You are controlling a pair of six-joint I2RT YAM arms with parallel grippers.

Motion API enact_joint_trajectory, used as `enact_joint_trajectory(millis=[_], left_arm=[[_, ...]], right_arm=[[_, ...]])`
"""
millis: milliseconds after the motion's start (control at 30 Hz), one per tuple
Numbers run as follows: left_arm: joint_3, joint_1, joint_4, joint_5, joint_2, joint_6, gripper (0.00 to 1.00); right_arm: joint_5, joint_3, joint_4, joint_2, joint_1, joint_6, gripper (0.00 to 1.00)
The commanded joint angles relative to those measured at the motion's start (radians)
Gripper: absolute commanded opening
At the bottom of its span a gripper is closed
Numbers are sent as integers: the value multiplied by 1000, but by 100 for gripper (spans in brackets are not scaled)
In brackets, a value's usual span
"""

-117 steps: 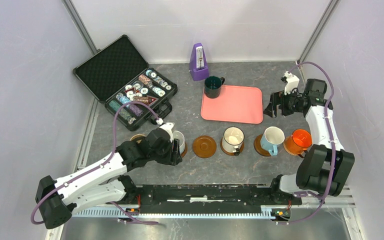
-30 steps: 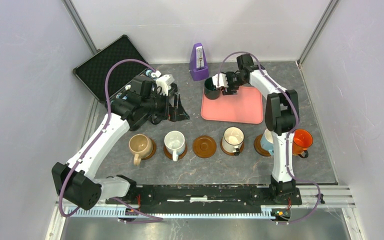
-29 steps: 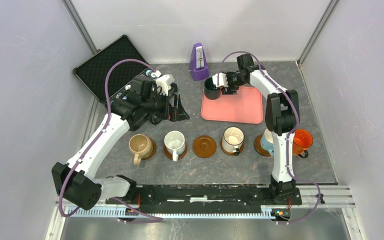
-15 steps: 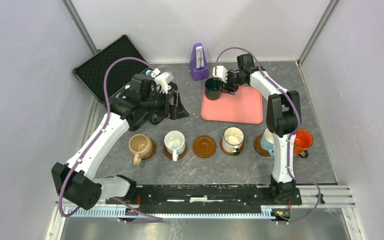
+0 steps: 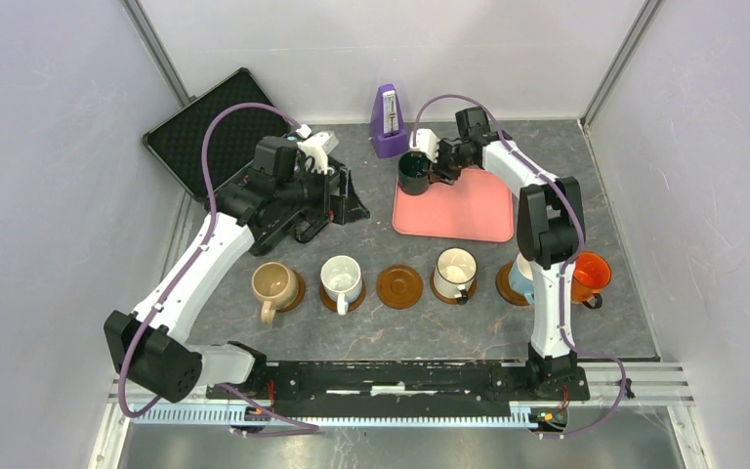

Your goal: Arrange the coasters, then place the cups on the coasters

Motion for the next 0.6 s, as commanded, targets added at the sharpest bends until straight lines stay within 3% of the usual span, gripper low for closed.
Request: enact_joint_trajectory(millis=[0,233,367,567], left_arm=[[45,9,46,-18,2,48,97],[22,23,72,-19,4,26,97],[12,29,84,-15,2,18,97],[-14,37,103,-11,-10,6,97]], right_arm=[[8,1,52,-28,5,95,43],[28,-35,30,-68,6,145,25],[26,-71,21,-107,8,178,1],[69,-127,85,-189,18,316,0]])
